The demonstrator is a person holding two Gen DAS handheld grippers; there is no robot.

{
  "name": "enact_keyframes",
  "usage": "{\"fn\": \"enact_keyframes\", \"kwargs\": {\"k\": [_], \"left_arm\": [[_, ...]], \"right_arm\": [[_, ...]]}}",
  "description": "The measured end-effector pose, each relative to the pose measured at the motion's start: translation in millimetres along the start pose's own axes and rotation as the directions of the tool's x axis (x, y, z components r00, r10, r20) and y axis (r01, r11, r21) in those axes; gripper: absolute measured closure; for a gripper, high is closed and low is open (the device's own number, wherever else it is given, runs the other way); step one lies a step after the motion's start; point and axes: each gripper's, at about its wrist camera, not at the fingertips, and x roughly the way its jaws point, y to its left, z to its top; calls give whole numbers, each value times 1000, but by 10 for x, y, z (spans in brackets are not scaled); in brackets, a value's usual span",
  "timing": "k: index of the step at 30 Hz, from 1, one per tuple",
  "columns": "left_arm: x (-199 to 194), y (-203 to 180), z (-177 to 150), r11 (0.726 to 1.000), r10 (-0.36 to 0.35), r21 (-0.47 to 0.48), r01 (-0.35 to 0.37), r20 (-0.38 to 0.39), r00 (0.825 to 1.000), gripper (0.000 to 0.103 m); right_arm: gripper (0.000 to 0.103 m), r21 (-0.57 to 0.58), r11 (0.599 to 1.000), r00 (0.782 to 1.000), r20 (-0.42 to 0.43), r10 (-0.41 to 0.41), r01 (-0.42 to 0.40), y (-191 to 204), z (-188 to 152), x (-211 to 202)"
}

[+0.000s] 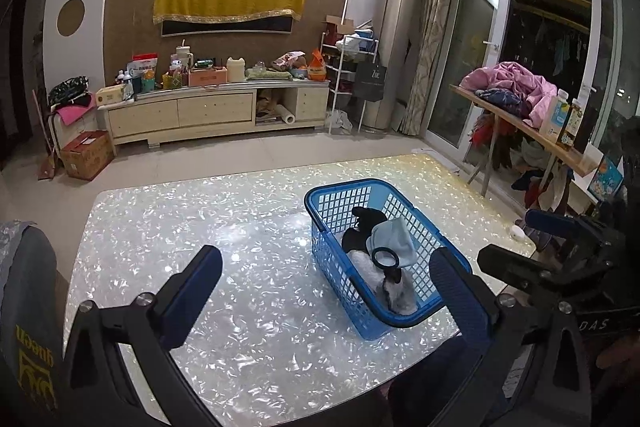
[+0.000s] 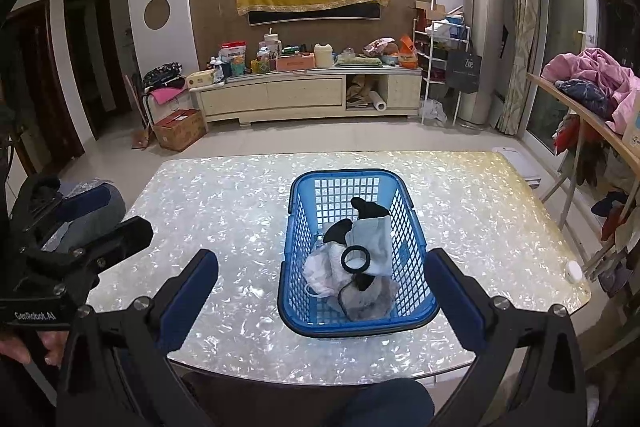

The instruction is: Organize soft objects

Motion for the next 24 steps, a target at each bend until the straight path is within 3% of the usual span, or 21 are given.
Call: {"fn": "enact_keyframes", "kwargs": {"k": [24], "left_arm": [[-34, -31, 12, 999, 32, 15, -32, 11, 999, 0]], "right_arm": [[0, -14, 1000, 1000, 1, 11, -11, 32, -51, -56]]}}
